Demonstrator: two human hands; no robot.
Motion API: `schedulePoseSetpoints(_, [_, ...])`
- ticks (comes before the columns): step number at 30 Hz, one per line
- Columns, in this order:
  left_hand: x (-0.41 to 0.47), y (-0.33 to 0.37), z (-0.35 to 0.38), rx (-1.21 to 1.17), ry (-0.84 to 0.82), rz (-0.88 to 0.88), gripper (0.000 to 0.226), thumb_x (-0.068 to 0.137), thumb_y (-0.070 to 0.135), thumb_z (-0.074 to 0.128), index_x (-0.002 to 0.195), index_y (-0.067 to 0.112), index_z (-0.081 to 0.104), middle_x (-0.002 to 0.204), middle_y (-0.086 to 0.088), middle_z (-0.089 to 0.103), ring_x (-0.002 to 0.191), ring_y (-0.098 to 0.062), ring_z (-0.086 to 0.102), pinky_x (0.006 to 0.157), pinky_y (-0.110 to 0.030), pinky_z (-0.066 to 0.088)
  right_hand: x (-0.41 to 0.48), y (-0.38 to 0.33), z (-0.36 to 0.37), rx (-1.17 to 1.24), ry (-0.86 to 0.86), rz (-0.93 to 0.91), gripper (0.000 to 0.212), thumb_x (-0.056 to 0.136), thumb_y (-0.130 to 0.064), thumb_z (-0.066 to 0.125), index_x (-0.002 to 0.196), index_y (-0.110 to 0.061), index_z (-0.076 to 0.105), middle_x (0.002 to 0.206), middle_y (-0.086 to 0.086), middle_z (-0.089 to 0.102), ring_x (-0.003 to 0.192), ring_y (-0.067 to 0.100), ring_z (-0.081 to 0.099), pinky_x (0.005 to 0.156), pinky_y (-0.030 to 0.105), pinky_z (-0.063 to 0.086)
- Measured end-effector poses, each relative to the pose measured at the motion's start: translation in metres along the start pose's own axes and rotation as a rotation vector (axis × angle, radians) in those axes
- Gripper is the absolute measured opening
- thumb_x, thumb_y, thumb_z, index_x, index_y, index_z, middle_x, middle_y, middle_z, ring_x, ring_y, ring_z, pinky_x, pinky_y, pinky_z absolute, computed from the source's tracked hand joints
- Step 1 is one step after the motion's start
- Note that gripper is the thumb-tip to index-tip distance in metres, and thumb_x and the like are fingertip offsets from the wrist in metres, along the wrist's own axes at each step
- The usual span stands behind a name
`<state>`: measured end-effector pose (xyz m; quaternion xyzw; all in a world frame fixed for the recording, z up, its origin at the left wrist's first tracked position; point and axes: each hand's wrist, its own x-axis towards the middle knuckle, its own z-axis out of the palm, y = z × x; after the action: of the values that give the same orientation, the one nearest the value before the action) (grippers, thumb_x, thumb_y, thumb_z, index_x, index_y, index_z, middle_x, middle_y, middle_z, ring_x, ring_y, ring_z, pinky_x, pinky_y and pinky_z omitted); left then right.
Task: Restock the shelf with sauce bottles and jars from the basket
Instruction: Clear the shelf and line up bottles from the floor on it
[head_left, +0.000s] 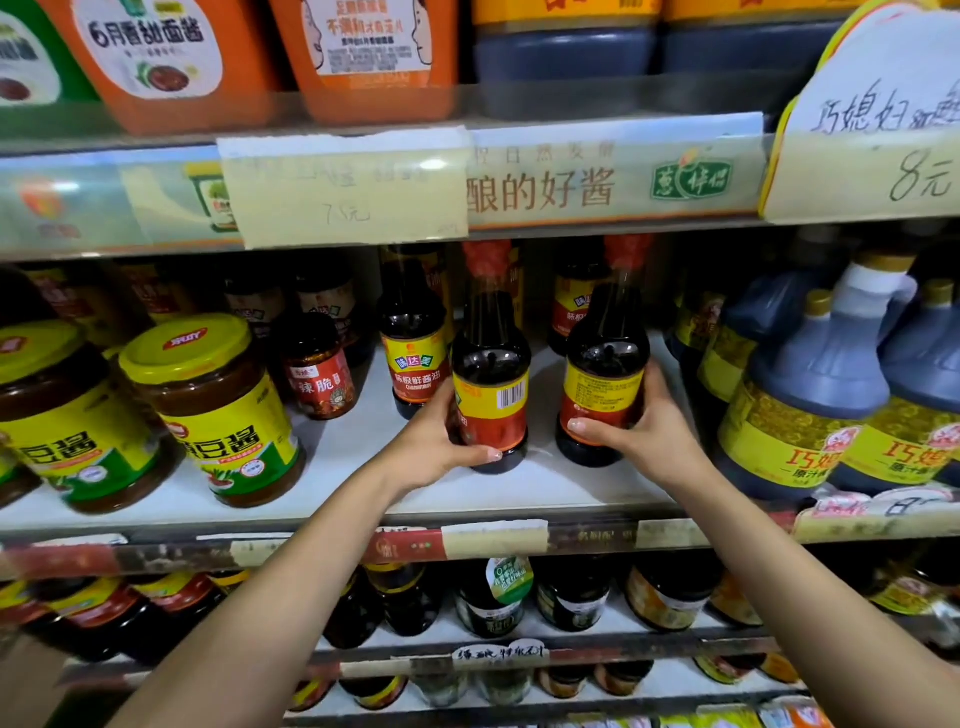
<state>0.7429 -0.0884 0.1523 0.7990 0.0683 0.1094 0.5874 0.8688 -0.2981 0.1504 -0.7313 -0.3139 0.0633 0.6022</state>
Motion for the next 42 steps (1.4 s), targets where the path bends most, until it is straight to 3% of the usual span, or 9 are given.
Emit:
schedulePoseSetpoints(6, [-0.003,-0.002,0.003,0.034,0.055,0.019,0.082,0.064,0.011,0.081,0.118,0.047,0.032,0.120,0.017,0.053,0.112,0.000,0.052,0.082,-0.009,0.048,0.002,0.003,0.000,-0.023,0.017,0.011,0.075,0.060,-0.019,0.083,0.117,-0.030,0.036,0.103,-0.020,0.055,0.090,-0.012,0.054,0.068,0.003,0.045])
schedulePoseSetpoints(11, [-0.004,-0.002,0.012,0.060,0.169,0.029,0.082,0.057,0.017,0.086,0.112,0.048,0.035,0.117,0.014,0.055,0.111,-0.009,0.054,0.088,-0.025,0.048,0.002,0.004,0.000,-0.006,0.004,0.013,0.074,0.060,-0.020,0.083,0.116,-0.035,0.036,0.106,-0.019,0.056,0.093,-0.009,0.056,0.070,0.009,0.047])
schedulePoseSetpoints(15, [-0.003,-0.001,0.020,0.213,0.265,0.035,0.085,0.055,0.030,0.087,0.123,0.029,0.037,0.124,0.001,0.051,0.115,-0.015,0.050,0.097,-0.038,0.045,0.002,0.004,-0.001,0.003,-0.001,0.009,0.075,0.059,-0.024,0.083,0.117,-0.037,0.037,0.107,-0.019,0.056,0.094,-0.013,0.056,0.070,0.006,0.047])
schedulePoseSetpoints(20, [-0.003,0.002,0.034,0.384,0.437,0.058,0.083,0.053,0.040,0.086,0.119,0.018,0.041,0.117,-0.002,0.049,0.107,-0.016,0.049,0.088,-0.032,0.045,0.000,0.001,0.001,0.002,0.007,0.001,0.077,0.052,-0.039,0.080,0.116,-0.040,0.037,0.109,-0.020,0.056,0.095,-0.016,0.055,0.071,0.004,0.046])
schedulePoseSetpoints(24, [-0.005,0.000,0.029,0.183,0.313,-0.004,0.083,0.056,0.026,0.087,0.121,0.029,0.034,0.123,0.000,0.052,0.116,-0.018,0.051,0.096,-0.039,0.046,-0.003,0.001,0.005,-0.022,0.066,0.004,0.088,0.045,-0.050,0.080,0.120,-0.035,0.036,0.108,-0.021,0.056,0.100,-0.004,0.056,0.083,0.019,0.046])
schedulePoseSetpoints(26, [-0.008,-0.002,0.026,0.079,0.211,-0.031,0.087,0.061,0.016,0.084,0.122,0.036,0.027,0.121,0.008,0.053,0.117,-0.016,0.052,0.097,-0.038,0.045,-0.006,0.001,0.010,-0.095,0.138,-0.026,0.095,0.043,-0.053,0.081,0.123,-0.030,0.036,0.106,-0.021,0.055,0.097,-0.001,0.055,0.079,0.016,0.043])
schedulePoseSetpoints(32, [-0.008,-0.002,0.026,0.073,0.196,-0.025,0.085,0.064,0.013,0.082,0.122,0.038,0.024,0.111,0.021,0.051,0.111,-0.009,0.051,0.092,-0.027,0.041,-0.005,0.001,0.009,-0.247,0.216,-0.060,0.081,0.050,-0.037,0.088,0.114,-0.024,0.039,0.098,-0.012,0.055,0.091,0.007,0.054,0.067,0.003,0.036])
schedulePoseSetpoints(38, [-0.011,0.002,0.030,0.175,0.261,0.002,0.084,0.058,0.020,0.085,0.115,0.039,0.027,0.108,0.017,0.054,0.101,-0.005,0.052,0.085,-0.022,0.041,-0.004,0.001,-0.007,-0.192,0.062,0.011,0.087,0.053,-0.032,0.088,0.120,-0.030,0.032,0.108,-0.010,0.054,0.102,0.011,0.053,0.087,0.031,0.043])
schedulePoseSetpoints(42, [-0.011,0.002,0.033,0.245,0.286,0.033,0.083,0.055,0.025,0.087,0.116,0.033,0.031,0.120,0.004,0.056,0.104,-0.008,0.052,0.087,-0.024,0.041,-0.001,-0.001,-0.017,-0.058,-0.071,0.059,0.082,0.058,-0.012,0.084,0.118,-0.030,0.032,0.109,-0.012,0.057,0.100,0.003,0.057,0.086,0.023,0.047])
